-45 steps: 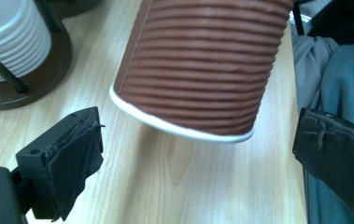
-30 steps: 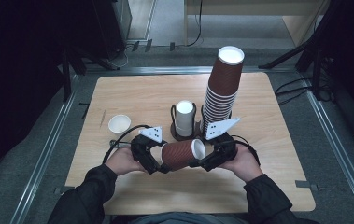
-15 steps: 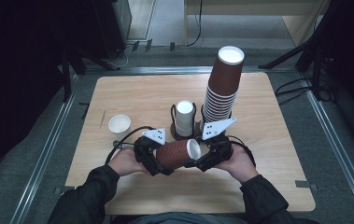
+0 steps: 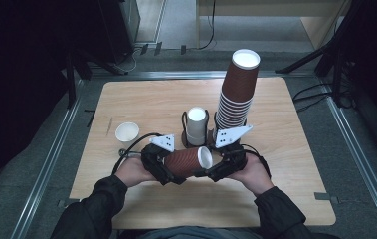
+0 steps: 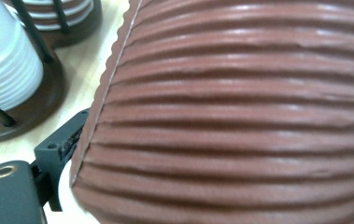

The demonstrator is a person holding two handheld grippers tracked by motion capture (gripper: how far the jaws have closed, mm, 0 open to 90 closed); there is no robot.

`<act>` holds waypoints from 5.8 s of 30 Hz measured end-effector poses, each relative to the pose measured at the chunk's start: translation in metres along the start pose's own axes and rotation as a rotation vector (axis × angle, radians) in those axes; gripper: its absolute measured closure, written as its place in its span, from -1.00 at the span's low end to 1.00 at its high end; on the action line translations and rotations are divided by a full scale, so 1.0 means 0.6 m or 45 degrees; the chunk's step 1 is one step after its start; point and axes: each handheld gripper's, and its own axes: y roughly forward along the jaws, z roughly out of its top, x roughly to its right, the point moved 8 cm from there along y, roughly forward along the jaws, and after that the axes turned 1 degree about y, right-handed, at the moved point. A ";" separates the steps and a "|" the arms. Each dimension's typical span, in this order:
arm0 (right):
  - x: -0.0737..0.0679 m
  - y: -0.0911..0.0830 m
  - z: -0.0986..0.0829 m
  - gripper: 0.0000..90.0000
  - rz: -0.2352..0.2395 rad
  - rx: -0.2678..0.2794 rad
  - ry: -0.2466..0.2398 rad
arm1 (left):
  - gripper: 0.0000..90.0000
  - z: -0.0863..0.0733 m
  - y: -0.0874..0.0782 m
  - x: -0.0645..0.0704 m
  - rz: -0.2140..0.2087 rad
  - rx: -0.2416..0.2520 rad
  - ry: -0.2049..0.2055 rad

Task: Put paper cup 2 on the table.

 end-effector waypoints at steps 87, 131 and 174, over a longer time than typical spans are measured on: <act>0.000 0.058 -0.063 -0.56 -0.104 -0.429 -0.181 | -0.98 -0.022 0.015 0.000 0.102 -0.344 0.059; -0.016 0.013 -0.029 -0.57 -0.009 -0.134 -0.211 | -1.00 0.022 -0.010 0.034 -0.035 0.063 0.093; 0.006 0.021 -0.061 -0.68 -0.100 -0.317 -0.149 | -0.76 -0.009 -0.045 0.004 0.109 -0.167 0.003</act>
